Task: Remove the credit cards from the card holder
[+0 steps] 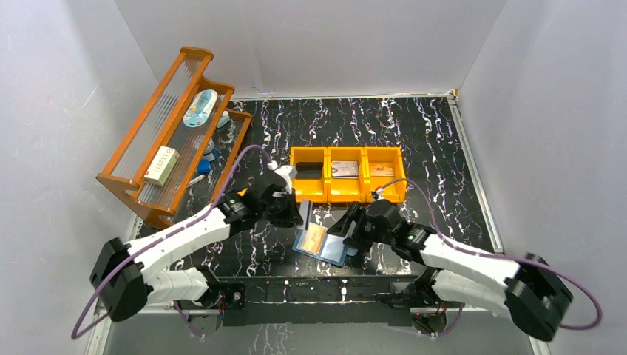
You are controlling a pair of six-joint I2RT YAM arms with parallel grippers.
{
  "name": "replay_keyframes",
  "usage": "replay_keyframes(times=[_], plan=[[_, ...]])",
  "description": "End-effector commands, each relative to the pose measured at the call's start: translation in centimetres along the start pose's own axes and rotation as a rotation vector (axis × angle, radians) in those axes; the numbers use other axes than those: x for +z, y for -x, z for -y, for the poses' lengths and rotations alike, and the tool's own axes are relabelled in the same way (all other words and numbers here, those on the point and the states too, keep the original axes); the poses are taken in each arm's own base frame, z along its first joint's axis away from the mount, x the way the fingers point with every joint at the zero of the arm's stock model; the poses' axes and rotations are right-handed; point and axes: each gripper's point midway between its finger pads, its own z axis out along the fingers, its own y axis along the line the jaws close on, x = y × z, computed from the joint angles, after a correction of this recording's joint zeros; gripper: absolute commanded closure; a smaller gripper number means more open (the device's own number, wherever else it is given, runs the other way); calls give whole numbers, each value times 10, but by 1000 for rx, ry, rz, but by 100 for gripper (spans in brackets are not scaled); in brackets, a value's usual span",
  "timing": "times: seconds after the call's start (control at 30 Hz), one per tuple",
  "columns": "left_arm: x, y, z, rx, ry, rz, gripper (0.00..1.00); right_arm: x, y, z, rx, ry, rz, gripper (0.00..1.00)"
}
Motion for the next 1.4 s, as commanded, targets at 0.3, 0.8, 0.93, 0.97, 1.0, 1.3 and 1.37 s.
replay_keyframes(times=[0.3,0.8,0.93,0.97,1.0,1.3,1.37], plan=[[-50,50,17,-245,-382,101,100,-76,51,-83,-90,370,312,9],[-74,26,61,-245,-805,41,100,-72,28,-123,-121,548,136,24],[-71,22,59,-244,-794,17,100,-76,24,-139,-143,633,90,28],[-70,22,58,-249,-786,16,100,-76,25,-141,-144,639,92,28],[-70,22,58,-253,-783,19,100,-76,27,-142,-144,639,98,28],[-73,22,62,-253,-816,10,100,-75,28,-143,-131,670,71,39],[-74,20,63,-251,-830,-7,100,-77,30,-149,-125,707,66,42]])
